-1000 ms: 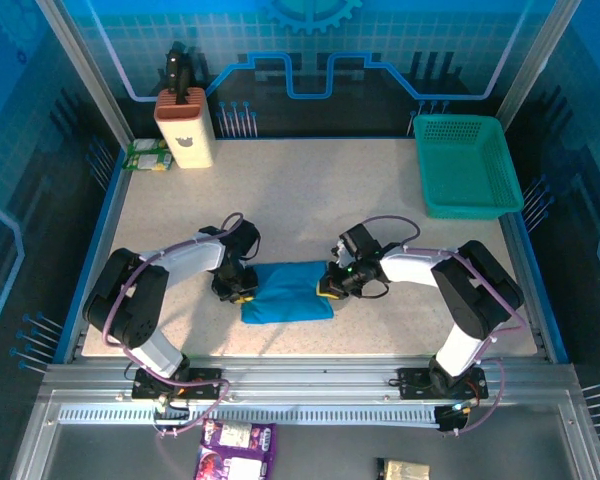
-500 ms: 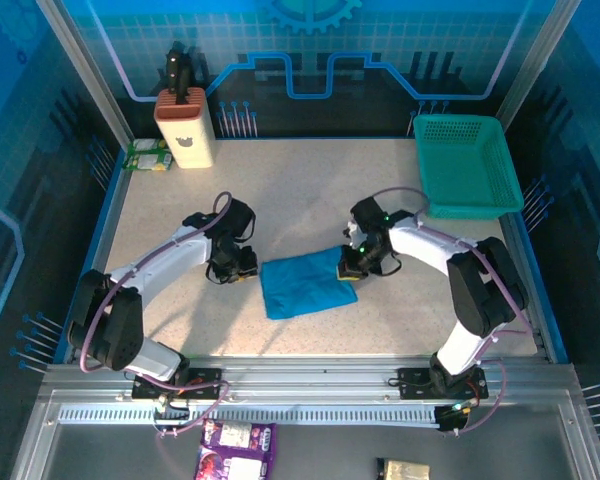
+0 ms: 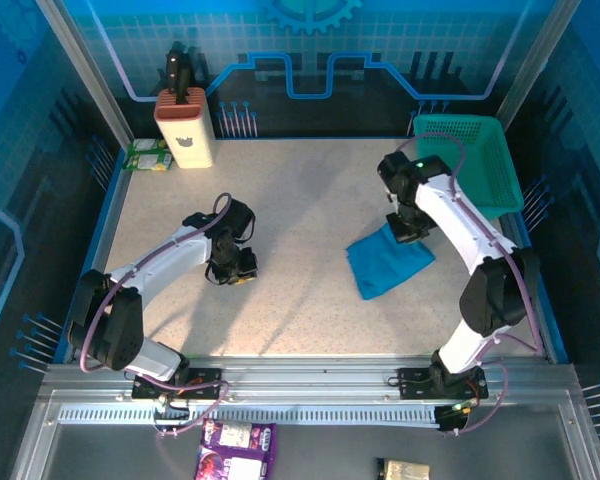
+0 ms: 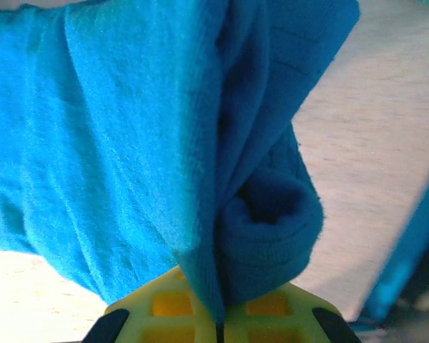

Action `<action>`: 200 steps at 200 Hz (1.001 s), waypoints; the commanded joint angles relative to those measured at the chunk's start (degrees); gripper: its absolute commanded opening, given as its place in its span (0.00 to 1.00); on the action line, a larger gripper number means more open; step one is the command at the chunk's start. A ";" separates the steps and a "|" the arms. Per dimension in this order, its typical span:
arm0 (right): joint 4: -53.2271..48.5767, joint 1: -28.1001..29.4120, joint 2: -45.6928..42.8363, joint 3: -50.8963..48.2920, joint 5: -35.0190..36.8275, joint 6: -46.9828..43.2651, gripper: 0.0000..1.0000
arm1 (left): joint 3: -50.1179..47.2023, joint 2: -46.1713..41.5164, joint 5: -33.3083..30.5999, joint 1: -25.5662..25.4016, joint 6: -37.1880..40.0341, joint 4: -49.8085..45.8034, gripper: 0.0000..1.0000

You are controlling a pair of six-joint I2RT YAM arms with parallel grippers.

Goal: Fold the inside-out t-shirt

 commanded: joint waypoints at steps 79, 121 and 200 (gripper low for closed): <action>-15.14 16.63 1.14 2.89 7.42 16.35 0.00 | -0.64 -2.67 1.15 1.92 1.16 -2.52 0.19; -12.23 33.04 14.24 7.80 -1.30 28.45 0.00 | -3.60 -5.07 1.12 3.94 1.58 -1.94 0.19; 4.77 44.37 35.16 22.77 -17.44 31.37 0.00 | -7.67 -11.85 -0.39 9.83 2.78 -3.79 0.20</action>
